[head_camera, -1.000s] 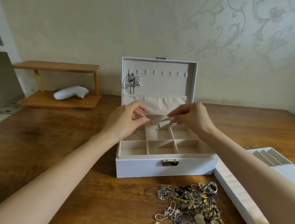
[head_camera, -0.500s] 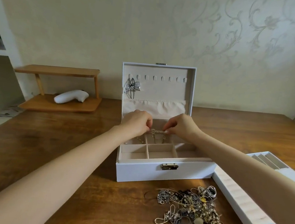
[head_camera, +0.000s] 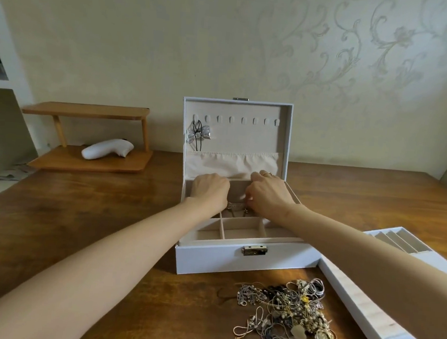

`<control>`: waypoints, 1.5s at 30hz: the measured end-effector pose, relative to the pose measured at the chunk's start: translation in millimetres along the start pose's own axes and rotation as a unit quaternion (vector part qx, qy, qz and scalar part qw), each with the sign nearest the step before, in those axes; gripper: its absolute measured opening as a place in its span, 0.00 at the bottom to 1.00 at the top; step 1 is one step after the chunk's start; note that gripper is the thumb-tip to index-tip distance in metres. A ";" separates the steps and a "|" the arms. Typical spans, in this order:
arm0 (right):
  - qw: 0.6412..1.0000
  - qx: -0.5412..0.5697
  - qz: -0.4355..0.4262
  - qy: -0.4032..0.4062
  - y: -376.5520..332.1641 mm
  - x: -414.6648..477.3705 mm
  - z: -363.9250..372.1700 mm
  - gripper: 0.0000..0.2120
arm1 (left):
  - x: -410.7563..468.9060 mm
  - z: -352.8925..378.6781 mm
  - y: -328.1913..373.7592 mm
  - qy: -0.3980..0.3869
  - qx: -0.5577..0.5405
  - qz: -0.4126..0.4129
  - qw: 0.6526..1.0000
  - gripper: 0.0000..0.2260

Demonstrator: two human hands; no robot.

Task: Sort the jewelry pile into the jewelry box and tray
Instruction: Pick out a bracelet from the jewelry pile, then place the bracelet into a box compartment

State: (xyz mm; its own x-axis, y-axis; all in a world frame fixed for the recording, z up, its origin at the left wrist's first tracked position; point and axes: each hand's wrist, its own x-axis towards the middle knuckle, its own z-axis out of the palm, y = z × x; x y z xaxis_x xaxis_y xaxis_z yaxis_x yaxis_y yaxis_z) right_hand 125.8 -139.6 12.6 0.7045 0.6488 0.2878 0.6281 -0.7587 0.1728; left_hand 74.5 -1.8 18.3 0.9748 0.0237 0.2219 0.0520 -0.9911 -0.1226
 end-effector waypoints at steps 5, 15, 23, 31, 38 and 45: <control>0.982 0.163 0.087 0.038 17.8 -20.8 -34.1 0.06 | -25.9 -31.6 -21.6 0.077 -0.155 -0.020 0.985 0.06; 0.887 0.443 0.024 -0.128 59.2 -140.8 -78.1 0.03 | -108.5 -35.8 -17.3 0.120 -0.333 0.236 0.905 0.10; 0.970 0.140 0.050 -0.191 42.5 -163.4 -55.2 0.08 | -103.4 -21.4 10.8 0.114 -0.327 0.285 0.894 0.08; 0.952 0.237 0.072 -0.179 46.0 -170.8 -49.5 0.13 | -104.7 -14.5 10.6 0.106 -0.395 0.262 0.874 0.11; 0.885 0.420 0.112 -0.168 63.0 -169.1 -65.2 0.08 | -107.6 -22.4 20.6 0.153 -0.340 0.275 0.886 0.08; 0.801 0.580 0.087 -0.121 69.3 -164.9 -67.0 0.06 | -118.7 -30.9 68.6 0.061 -0.383 0.306 0.870 0.10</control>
State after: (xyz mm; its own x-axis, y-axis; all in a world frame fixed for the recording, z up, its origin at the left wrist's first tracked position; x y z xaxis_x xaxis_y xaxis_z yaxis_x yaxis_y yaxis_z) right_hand 31.1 -303.1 40.3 0.7704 0.6376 -0.0032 0.2985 -0.3651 -0.8818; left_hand -44.2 -76.6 13.5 0.7369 -0.5066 0.4476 -0.6730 -0.6116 0.4158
